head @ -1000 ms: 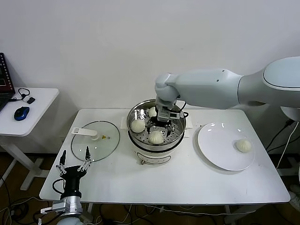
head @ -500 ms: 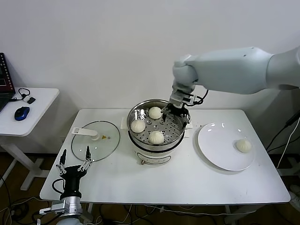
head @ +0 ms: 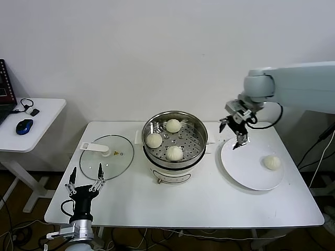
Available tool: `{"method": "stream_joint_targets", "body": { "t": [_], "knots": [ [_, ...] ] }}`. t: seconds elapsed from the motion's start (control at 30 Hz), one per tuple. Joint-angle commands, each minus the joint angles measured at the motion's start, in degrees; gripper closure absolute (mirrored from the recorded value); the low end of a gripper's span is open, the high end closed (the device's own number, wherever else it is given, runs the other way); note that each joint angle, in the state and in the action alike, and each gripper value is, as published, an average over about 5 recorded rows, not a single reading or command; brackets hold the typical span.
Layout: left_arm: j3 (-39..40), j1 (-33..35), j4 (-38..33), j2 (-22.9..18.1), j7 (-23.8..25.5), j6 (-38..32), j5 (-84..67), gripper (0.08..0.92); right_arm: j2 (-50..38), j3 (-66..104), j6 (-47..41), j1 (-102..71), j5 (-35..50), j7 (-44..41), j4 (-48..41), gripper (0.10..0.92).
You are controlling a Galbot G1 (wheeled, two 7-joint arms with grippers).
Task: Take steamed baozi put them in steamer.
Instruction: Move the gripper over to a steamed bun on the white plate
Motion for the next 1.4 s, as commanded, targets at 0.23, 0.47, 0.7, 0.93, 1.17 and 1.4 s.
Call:
{"method": "stream_joint_targets", "body": {
  "t": [0.23, 0.47, 0.7, 0.93, 1.17, 1.4],
  "knots": [
    [0.28, 0.00, 1.81, -1.25, -0.18, -0.57, 1.73, 0.177, -18.27, 2.49, 2.55, -9.39, -10.06, -6.69, -10.77, 0.203],
    [0.51, 0.24, 2.84, -2.35, -0.40, -1.06, 3.33, 0.177, -18.47, 14.24, 7.63, -20.60, -17.69, -8.10, -24.16, 0.203],
    [0.40, 0.69, 3.89, -2.88, -0.69, -1.62, 4.38, 0.177, -18.64, 22.61, 8.56, -30.51, -21.73, -7.83, -28.88, 0.203],
    [0.50, 0.41, 4.89, -2.97, -0.84, -1.94, 4.93, 0.177, -17.86, 32.02, 9.18, -38.12, -24.84, -6.85, -33.68, 0.203],
    [0.87, 0.20, 5.92, -2.83, -0.86, -2.18, 5.22, 0.177, -15.01, 38.06, 10.76, -41.77, -27.66, -6.96, -40.02, 0.203],
    [0.83, -0.20, 6.67, -2.39, -0.83, -2.18, 5.00, 0.177, -13.34, 43.08, 11.60, -45.68, -30.39, -7.36, -42.16, 0.203]
  ]
}}
